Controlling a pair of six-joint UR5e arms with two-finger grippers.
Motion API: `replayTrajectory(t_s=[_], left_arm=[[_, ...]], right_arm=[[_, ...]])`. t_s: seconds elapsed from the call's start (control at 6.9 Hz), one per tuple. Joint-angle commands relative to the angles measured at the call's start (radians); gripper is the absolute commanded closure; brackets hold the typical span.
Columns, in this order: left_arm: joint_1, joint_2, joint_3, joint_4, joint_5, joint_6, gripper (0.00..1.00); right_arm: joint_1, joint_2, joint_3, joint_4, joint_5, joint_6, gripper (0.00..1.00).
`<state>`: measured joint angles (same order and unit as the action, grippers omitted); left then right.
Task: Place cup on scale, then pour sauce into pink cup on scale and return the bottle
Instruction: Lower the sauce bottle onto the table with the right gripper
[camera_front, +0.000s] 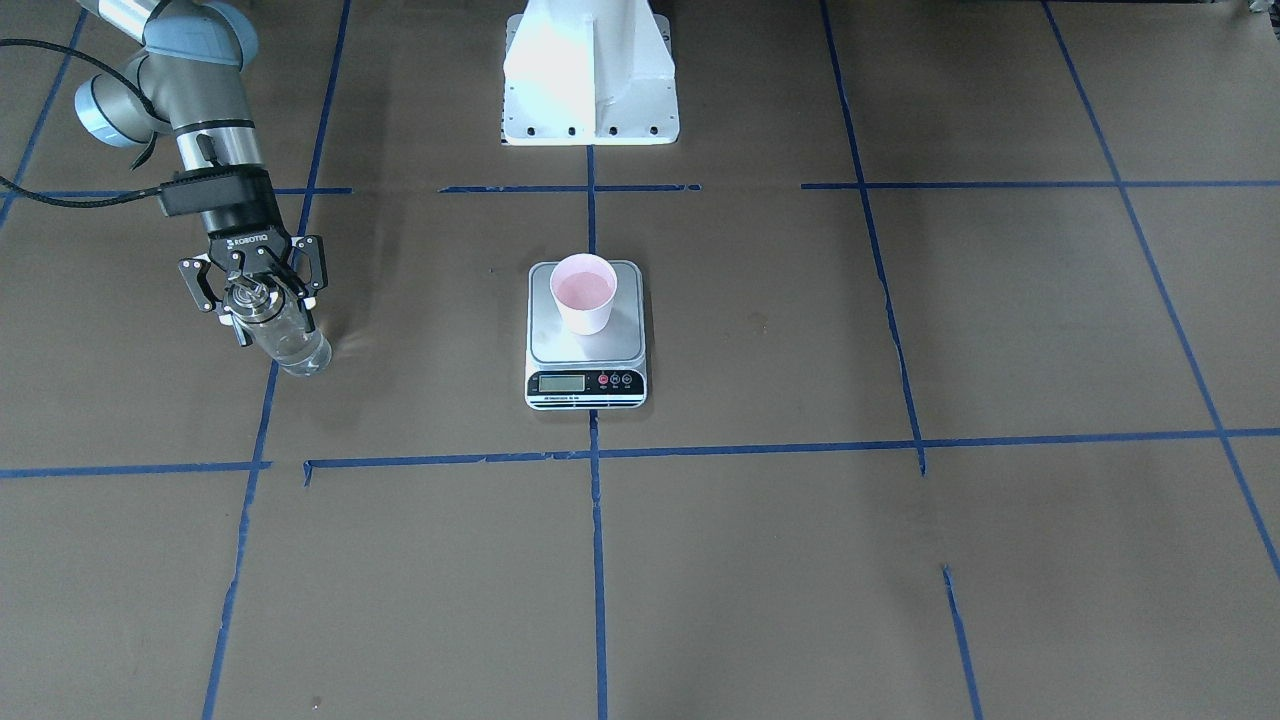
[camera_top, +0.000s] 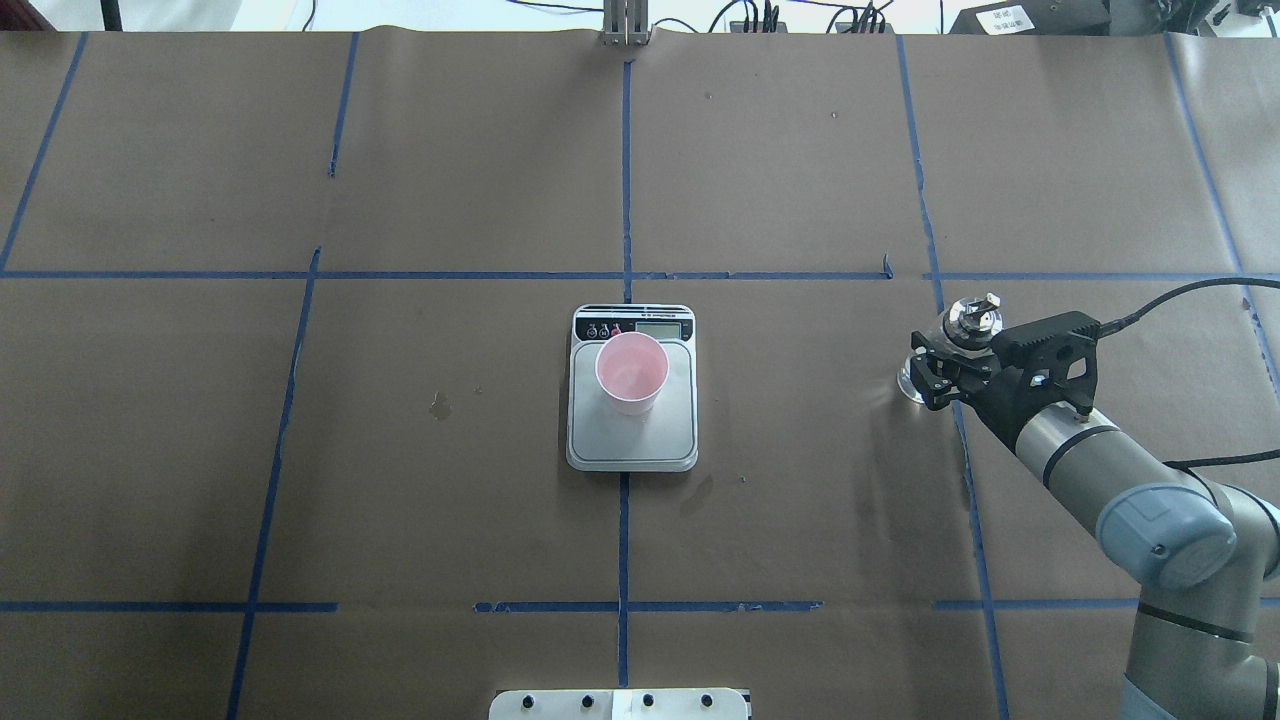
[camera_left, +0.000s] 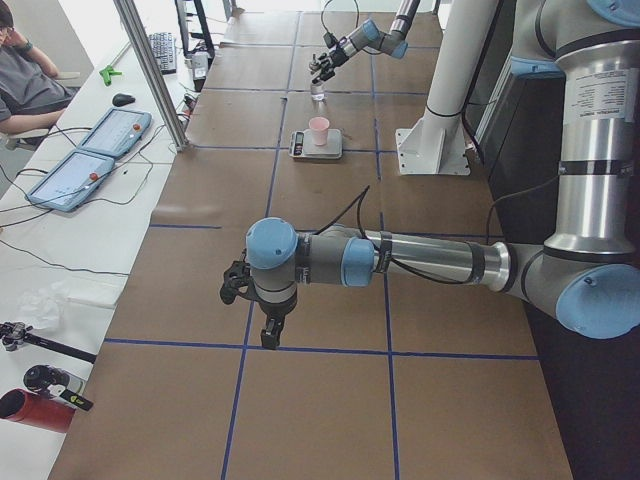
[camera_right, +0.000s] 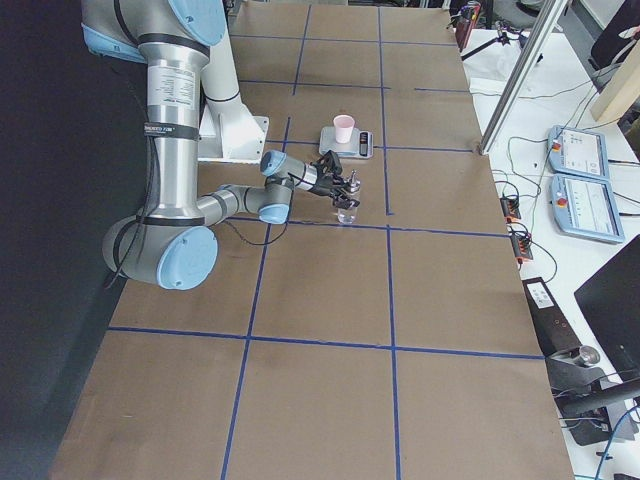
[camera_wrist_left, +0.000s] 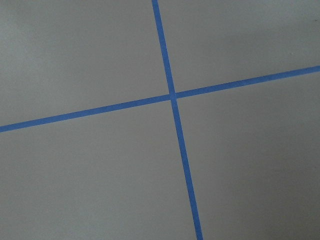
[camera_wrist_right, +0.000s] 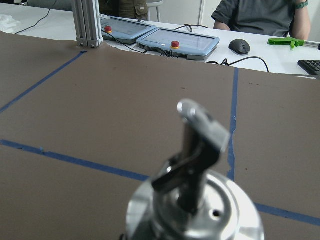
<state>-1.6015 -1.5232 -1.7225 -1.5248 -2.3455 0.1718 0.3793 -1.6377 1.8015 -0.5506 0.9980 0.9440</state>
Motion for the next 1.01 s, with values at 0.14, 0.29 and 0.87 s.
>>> replayTrajectory(t_s=[0.14, 0.29, 0.87], left_arm=[[0.000, 0.000, 0.000, 0.000, 0.000, 0.000, 0.00], [0.000, 0.000, 0.000, 0.000, 0.000, 0.000, 0.00], [0.000, 0.000, 0.000, 0.000, 0.000, 0.000, 0.00]], right_arm=[[0.000, 0.001, -0.002, 0.001, -0.001, -0.010, 0.00], [0.000, 0.001, -0.002, 0.001, -0.001, -0.010, 0.00], [-0.008, -0.014, 0.009, 0.015, -0.018, -0.010, 0.00]])
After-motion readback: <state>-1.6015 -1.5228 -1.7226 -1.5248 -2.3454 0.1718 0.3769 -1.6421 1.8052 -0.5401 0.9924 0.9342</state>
